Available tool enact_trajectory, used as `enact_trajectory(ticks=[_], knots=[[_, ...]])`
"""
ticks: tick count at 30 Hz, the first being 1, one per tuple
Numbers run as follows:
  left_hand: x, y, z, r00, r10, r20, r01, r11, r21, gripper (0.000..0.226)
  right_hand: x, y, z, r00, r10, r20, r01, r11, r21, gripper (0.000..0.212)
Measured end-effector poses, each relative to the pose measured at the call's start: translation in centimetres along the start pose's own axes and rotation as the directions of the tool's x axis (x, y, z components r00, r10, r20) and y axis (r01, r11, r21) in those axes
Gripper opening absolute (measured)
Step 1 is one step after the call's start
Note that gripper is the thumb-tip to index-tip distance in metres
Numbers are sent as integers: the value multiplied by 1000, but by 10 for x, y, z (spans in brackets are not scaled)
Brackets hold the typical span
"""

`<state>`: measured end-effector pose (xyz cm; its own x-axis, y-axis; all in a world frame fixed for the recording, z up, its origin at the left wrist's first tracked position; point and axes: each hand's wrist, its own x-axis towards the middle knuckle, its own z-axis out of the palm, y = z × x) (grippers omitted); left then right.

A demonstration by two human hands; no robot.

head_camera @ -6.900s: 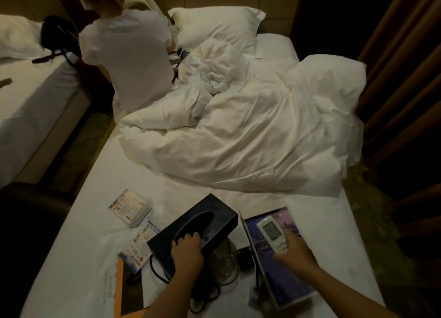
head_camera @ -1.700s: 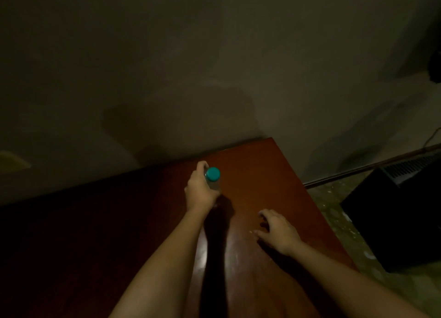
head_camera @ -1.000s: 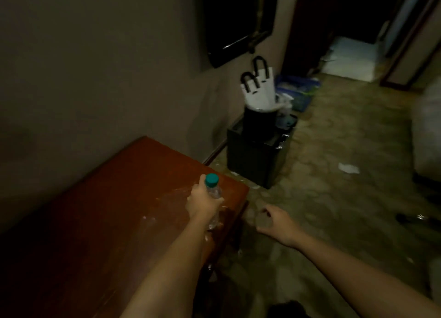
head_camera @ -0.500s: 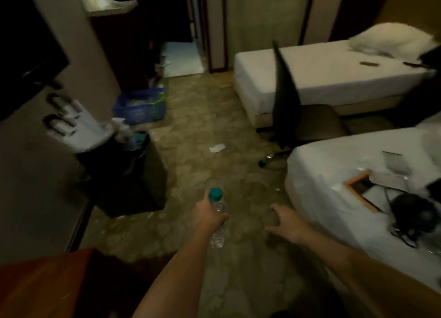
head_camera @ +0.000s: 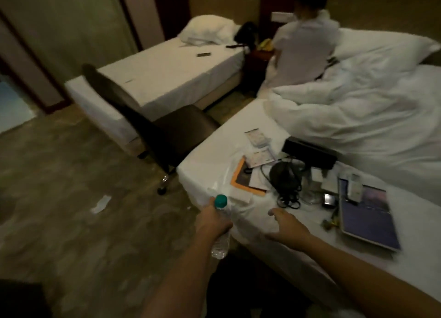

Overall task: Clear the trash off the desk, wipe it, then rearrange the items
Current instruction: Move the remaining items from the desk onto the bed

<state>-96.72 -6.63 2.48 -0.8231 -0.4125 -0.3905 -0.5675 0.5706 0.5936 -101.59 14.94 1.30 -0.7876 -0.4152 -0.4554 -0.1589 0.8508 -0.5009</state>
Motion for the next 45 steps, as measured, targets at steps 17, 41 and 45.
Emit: enact_trajectory(ticks=[17, 41, 45], knots=[[176, 213, 151, 726, 312, 613, -590, 740, 323, 92, 44, 123, -80, 744, 647, -168, -554, 737, 388, 81], [184, 331, 296, 782, 255, 569, -584, 619, 526, 75, 60, 310, -154, 827, 563, -8, -510, 755, 413, 94], [187, 323, 281, 798, 266, 540, -571, 621, 537, 65, 69, 302, -165, 866, 498, -47, -437, 799, 413, 95]])
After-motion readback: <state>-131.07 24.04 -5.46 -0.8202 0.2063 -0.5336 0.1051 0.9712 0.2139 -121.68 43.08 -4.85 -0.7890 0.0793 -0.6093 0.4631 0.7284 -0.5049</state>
